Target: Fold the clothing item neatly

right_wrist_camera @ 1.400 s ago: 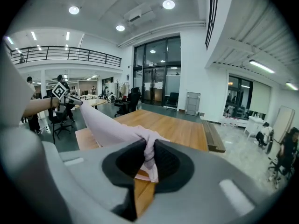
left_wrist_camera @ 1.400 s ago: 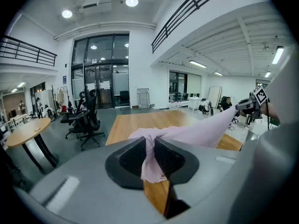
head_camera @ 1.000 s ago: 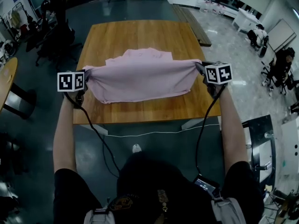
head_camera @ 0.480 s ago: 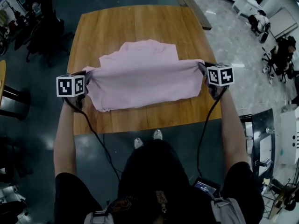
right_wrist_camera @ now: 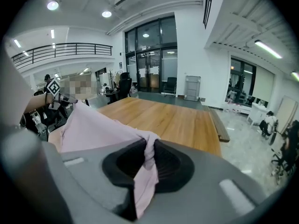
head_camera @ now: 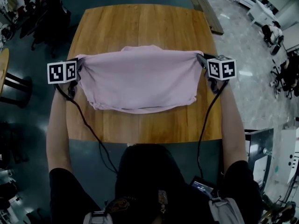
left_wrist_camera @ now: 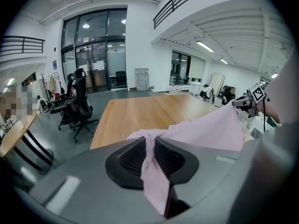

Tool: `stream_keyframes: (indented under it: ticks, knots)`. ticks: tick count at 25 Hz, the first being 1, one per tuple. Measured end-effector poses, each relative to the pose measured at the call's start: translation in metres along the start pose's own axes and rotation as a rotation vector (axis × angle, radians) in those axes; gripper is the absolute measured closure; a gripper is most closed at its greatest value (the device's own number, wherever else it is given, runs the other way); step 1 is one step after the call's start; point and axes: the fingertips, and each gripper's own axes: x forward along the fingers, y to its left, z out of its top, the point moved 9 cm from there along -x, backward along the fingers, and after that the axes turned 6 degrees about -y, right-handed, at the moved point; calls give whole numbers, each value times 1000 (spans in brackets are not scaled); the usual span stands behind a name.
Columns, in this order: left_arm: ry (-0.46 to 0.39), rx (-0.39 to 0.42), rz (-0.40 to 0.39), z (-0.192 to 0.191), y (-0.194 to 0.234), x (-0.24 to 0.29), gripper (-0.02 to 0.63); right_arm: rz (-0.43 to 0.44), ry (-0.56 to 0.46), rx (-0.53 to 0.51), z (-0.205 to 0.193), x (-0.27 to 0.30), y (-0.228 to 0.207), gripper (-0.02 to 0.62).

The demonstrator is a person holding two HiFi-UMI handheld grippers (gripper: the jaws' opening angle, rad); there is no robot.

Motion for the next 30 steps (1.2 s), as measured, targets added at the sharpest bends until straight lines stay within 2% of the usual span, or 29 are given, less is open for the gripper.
stream_keyframes:
  ticks: [6, 12, 20, 23, 25, 26, 28, 30]
  knots:
    - [80, -36, 29, 4, 18, 58, 540, 8, 65, 3, 9, 63, -23, 546]
    - [179, -31, 41, -15, 31, 124, 540, 5, 157, 15, -11, 128, -40, 546]
    - [219, -36, 90, -40, 38, 166, 526, 2, 180, 16, -31, 177, -48, 537]
    - [238, -44, 101, -51, 41, 174, 496, -28, 169, -6, -38, 189, -49, 496]
    - [234, -40, 109, -55, 43, 175, 459, -65, 141, -25, -42, 193, -50, 374]
    - [217, -38, 112, -54, 45, 173, 430, -79, 132, -33, -42, 194, -51, 343]
    - [162, -49, 116, -46, 52, 164, 379, -105, 116, -38, -41, 190, -54, 337]
    - [119, -61, 134, -39, 61, 150, 365, -120, 85, -35, -35, 180, -57, 337]
